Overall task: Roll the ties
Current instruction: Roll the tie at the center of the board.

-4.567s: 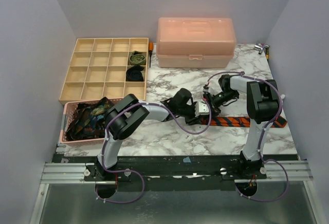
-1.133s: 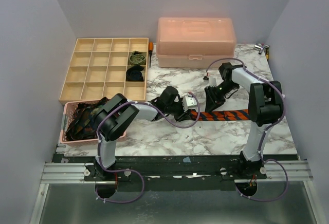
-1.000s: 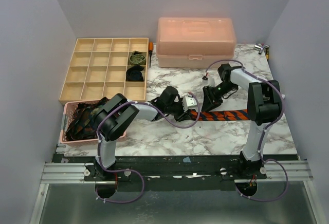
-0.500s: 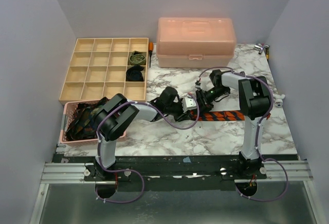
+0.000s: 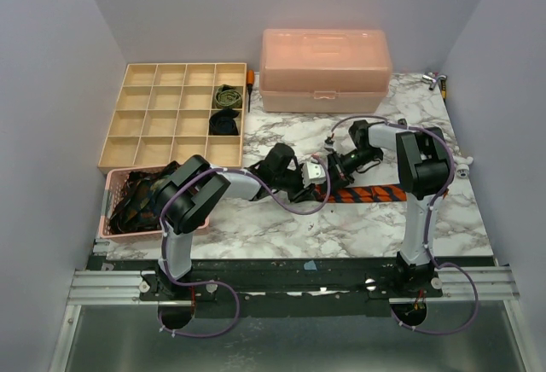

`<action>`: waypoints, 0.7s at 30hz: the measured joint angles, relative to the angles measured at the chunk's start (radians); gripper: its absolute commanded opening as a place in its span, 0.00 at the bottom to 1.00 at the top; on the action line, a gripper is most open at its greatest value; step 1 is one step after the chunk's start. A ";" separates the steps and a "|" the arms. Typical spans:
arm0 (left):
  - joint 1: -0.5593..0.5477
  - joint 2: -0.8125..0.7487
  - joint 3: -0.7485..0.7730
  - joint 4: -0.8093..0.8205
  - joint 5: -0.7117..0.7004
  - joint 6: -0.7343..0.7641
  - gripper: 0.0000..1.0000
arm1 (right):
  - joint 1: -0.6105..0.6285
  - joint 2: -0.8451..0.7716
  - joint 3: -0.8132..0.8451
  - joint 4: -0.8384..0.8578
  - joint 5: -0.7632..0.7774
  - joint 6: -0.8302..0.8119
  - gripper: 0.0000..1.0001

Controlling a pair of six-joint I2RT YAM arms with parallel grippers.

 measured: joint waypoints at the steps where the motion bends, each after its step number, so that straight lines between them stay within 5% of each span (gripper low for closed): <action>1: 0.000 0.000 0.000 0.000 0.002 0.000 0.43 | -0.002 0.002 -0.005 0.005 0.002 0.006 0.00; 8: 0.006 -0.026 -0.055 0.038 0.005 0.002 0.72 | 0.000 0.047 -0.004 0.007 0.011 0.067 0.00; 21: 0.054 -0.103 -0.204 0.191 0.059 0.003 0.73 | 0.010 0.043 -0.003 0.002 0.047 0.065 0.00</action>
